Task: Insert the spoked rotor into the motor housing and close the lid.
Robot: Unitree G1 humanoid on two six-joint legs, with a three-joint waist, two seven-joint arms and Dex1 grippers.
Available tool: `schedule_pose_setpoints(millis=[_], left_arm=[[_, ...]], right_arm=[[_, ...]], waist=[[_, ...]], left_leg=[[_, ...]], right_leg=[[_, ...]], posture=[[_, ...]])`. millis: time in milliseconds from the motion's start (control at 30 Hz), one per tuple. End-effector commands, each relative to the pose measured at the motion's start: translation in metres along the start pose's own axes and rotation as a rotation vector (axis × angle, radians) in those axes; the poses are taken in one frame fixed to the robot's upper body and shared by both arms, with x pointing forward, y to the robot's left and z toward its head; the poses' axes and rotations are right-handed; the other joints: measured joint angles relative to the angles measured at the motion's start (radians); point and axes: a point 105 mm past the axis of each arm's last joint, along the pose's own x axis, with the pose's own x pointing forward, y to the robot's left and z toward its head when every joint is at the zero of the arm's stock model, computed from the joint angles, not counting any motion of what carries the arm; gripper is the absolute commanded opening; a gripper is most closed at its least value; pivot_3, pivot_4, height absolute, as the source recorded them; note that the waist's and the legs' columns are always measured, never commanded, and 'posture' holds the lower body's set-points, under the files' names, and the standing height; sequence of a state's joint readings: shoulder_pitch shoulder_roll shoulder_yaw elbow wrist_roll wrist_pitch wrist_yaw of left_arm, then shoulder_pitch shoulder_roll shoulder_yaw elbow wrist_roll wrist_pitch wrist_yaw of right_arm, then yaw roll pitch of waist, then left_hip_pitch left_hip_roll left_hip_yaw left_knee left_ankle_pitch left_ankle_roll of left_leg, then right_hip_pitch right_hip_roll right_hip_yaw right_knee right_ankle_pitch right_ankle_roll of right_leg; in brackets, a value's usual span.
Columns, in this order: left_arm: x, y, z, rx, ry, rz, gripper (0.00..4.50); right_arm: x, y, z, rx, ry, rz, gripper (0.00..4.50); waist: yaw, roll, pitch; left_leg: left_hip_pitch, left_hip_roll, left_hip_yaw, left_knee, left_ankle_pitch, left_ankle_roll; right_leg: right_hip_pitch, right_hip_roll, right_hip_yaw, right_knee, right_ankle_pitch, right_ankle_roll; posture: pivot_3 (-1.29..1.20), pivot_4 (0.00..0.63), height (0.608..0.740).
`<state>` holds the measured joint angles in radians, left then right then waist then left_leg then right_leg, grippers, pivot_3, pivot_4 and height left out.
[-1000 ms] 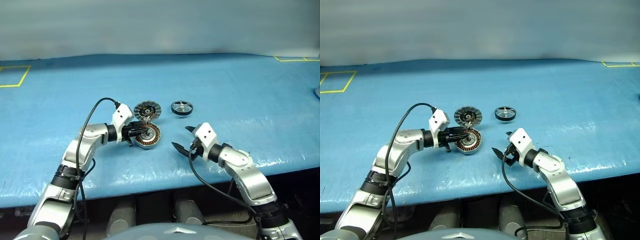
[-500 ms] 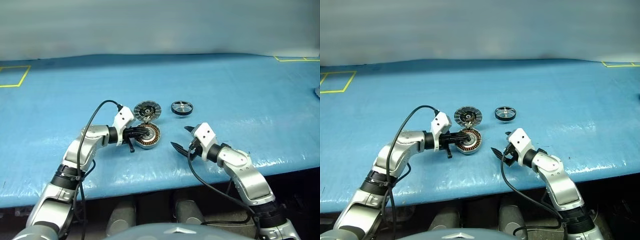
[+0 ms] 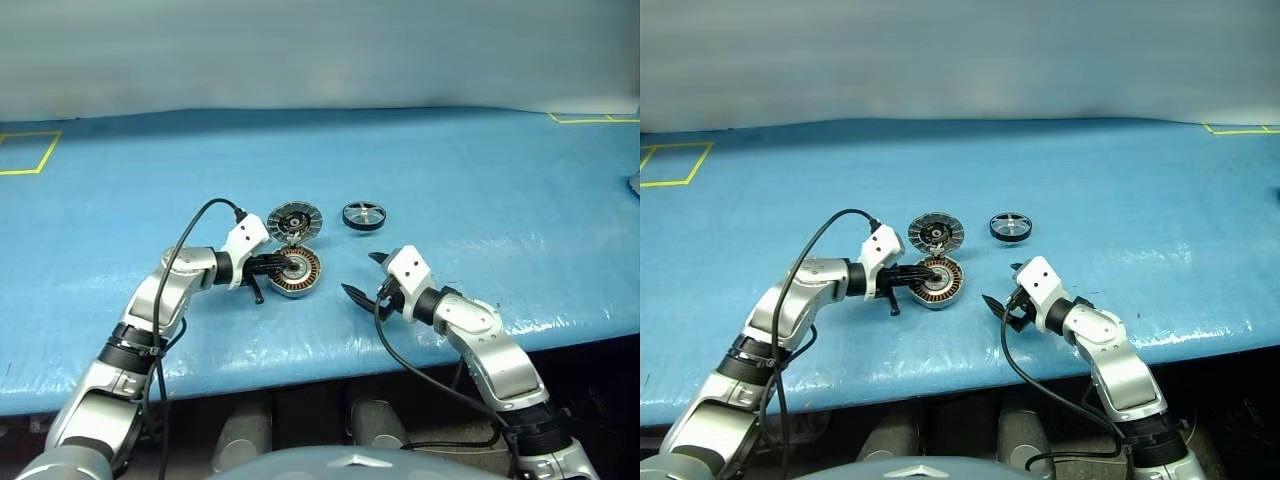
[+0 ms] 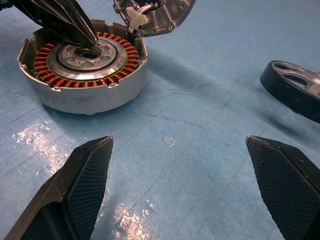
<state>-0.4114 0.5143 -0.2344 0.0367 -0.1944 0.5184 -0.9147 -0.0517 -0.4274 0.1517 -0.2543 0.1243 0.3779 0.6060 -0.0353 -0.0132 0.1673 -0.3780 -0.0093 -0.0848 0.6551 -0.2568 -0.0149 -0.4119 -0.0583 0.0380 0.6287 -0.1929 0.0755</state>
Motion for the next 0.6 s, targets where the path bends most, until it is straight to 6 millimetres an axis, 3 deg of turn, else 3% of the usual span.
schedule_pose_setpoints(millis=[33, 267, 600], left_arm=[[-0.002, -0.001, 0.010, 0.022, -0.041, 0.004, 0.04], [0.001, -0.009, 0.027, -0.001, -0.122, -0.047, 0.04], [0.005, -0.015, 0.005, -0.001, -0.013, -0.075, 0.04]], right_arm=[[0.001, 0.000, 0.010, -0.028, -0.039, 0.001, 4.50], [0.001, 0.000, 0.010, -0.033, -0.037, 0.001, 4.50], [0.000, 0.000, 0.010, -0.030, -0.040, -0.007, 4.50]], waist=[[0.000, 0.000, 0.000], [0.001, 0.000, 0.000], [0.000, 0.000, 0.000]], left_leg=[[0.000, 0.000, 0.000, 0.000, 0.000, 0.000], [0.000, 0.000, 0.000, 0.000, 0.000, 0.000], [0.000, 0.000, 0.000, 0.000, 0.000, 0.000]], right_leg=[[0.000, 0.000, 0.000, 0.000, 0.000, 0.000], [0.000, 0.000, 0.000, 0.000, 0.000, 0.000], [0.000, 0.000, 0.000, 0.000, 0.000, 0.000]], posture=[[0.00, 0.150, 0.740], [0.00, 0.150, 0.740], [0.00, 0.150, 0.740]])
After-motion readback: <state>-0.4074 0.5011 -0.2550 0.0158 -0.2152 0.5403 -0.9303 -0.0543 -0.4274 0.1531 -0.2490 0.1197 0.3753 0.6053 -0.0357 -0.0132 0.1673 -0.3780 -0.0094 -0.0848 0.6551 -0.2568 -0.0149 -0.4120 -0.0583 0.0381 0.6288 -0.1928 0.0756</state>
